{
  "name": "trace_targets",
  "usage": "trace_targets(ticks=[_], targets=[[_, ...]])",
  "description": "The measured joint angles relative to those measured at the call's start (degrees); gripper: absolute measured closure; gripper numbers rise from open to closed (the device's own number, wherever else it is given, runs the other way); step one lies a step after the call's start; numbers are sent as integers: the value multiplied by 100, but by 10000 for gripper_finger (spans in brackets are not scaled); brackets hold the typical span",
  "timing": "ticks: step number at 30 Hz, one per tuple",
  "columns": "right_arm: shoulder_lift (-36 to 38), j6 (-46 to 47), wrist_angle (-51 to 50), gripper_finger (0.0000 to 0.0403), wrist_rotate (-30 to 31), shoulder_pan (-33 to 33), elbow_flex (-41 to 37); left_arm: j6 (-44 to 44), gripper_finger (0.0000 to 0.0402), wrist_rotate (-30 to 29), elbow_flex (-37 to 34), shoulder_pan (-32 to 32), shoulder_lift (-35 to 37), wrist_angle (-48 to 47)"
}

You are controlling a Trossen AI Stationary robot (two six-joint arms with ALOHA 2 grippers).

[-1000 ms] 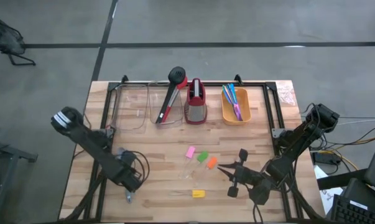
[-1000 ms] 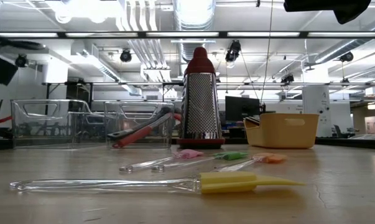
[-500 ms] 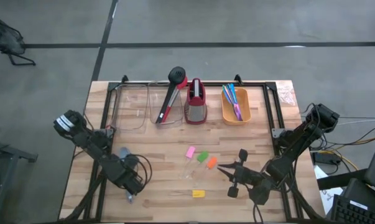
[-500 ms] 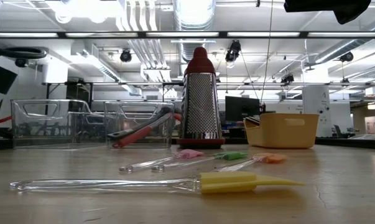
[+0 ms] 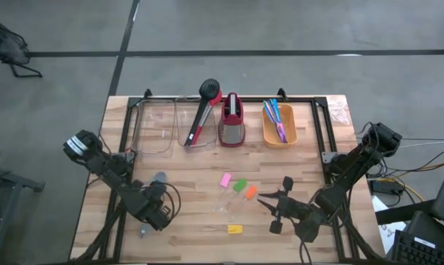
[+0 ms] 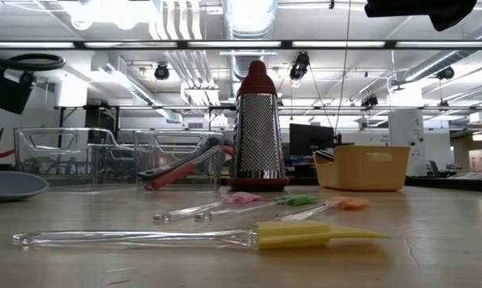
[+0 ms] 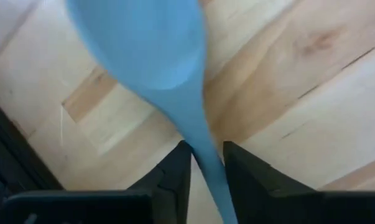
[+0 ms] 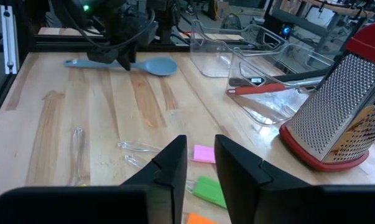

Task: Pick & Place Kitchen Items
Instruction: Put the blue serving spoon into the right transparent bin

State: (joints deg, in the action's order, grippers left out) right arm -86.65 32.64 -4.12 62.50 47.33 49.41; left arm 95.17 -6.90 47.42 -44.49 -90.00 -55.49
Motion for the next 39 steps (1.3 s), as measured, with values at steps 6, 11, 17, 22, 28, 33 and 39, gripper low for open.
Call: trace_targets(ticks=[6,11,17,22,28,33,39], targets=[[0,-1,0,311,0,0,0,-99,337,-384,0,0,0,61],[0,-2,0,312,0,0,0,-129,347,-840,0,8,-2,84],[0,-2,0,335,2,-2,0,-223,350,-1205,20,41,4,79],[0,-3,0,352,0,-2,0,-321,351,-1687,30,95,49,85],[0,-4,0,364,2,-2,-2,-476,351,-2559,193,311,412,105],[0,-4,-2,367,2,-2,-2,-1009,350,-3321,420,632,940,109],[0,-4,-2,356,2,-2,-2,-2200,349,-4063,678,1350,1532,477]])
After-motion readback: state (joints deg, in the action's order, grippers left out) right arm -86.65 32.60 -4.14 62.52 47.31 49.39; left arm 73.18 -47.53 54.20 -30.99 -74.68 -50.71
